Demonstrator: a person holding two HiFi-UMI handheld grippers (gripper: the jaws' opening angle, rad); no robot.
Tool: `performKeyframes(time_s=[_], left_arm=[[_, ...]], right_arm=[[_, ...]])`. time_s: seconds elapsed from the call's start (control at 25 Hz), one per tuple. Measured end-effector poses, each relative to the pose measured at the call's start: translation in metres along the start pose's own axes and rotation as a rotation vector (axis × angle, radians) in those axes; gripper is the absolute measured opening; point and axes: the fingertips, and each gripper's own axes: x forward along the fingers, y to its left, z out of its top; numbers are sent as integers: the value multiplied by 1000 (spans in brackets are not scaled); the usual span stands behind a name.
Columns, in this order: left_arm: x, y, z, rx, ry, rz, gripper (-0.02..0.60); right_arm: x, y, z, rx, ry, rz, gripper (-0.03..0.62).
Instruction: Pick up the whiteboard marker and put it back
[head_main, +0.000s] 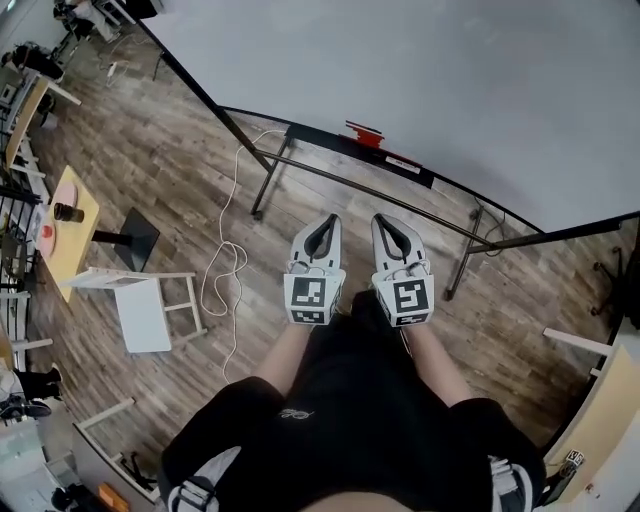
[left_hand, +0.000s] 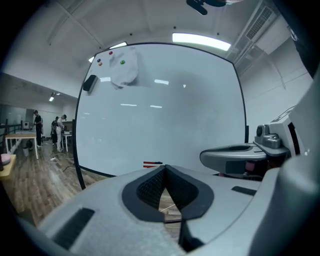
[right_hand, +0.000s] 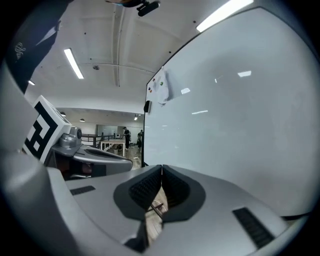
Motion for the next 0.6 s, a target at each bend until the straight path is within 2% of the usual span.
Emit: performKeyframes(time_s=[0.32, 0.44, 0.6], left_arm=[[-46, -15, 8, -14, -72, -39, 8], [-50, -25, 20, -10, -92, -57, 6], [-55, -32, 39, -15, -118, -40, 7]], right_arm=[[-46, 28, 15, -34, -31, -88, 3], [-57, 29, 30, -40, -53, -92, 3], [-59, 22, 49, -58, -78, -89, 3]])
